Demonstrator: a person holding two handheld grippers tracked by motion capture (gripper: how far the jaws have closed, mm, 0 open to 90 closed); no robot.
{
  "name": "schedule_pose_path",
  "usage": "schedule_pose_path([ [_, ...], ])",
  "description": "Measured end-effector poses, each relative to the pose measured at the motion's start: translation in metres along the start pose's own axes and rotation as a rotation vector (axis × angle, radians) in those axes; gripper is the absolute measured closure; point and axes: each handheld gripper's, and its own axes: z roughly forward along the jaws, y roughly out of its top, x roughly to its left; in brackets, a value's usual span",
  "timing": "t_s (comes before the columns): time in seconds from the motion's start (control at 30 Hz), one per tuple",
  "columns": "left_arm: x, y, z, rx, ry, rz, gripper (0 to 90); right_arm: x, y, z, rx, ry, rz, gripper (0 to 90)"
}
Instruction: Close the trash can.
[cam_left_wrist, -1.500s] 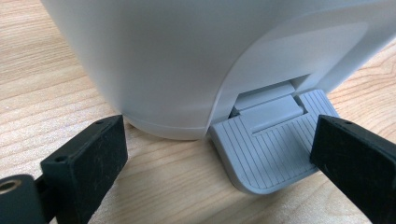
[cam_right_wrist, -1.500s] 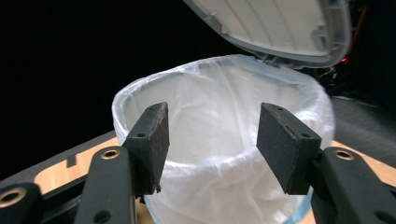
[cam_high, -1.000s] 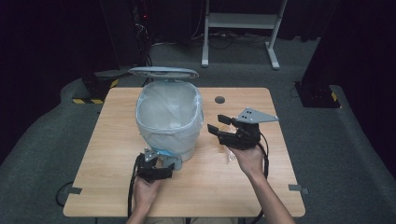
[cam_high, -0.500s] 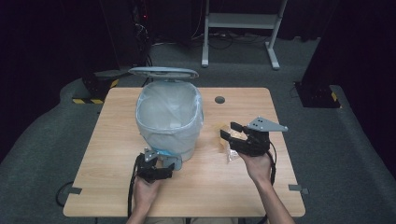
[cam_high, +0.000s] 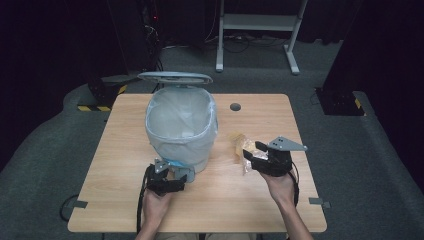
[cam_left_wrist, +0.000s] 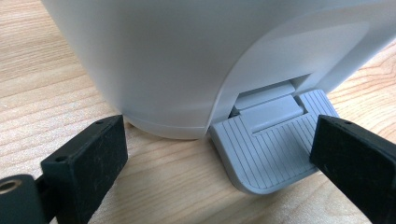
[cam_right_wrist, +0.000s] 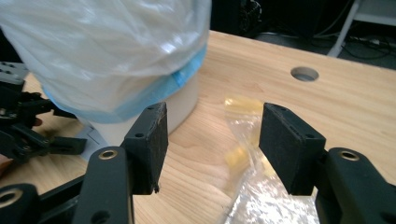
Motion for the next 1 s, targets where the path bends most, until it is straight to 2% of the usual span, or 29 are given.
schedule_pose_path([
  [0.13, 0.0, 0.0, 0.0, 0.0, 0.001, 0.001, 4.3, -0.005, -0.009, 0.003, 0.011, -0.004, 0.027, 40.2],
  [0.27, 0.0, 0.0, 0.0, 0.0, 0.001, 0.001, 4.3, -0.006, -0.016, 0.008, 0.028, -0.008, 0.033, 40.1],
  [0.43, 0.0, 0.0, 0.0, 0.0, 0.001, 0.001, 4.3, -0.008, -0.029, 0.018, 0.053, 0.002, 0.065, 39.7],
  [0.8, 0.0, 0.0, 0.0, -0.001, 0.009, 0.005, 4.3, -0.009, -0.049, 0.04, 0.123, -0.029, 0.065, 40.0],
  [1.0, 0.0, 0.0, 0.0, 0.001, 0.0, 0.0, 4.3, -0.012, -0.058, 0.055, 0.16, -0.041, 0.082, 40.1],
])
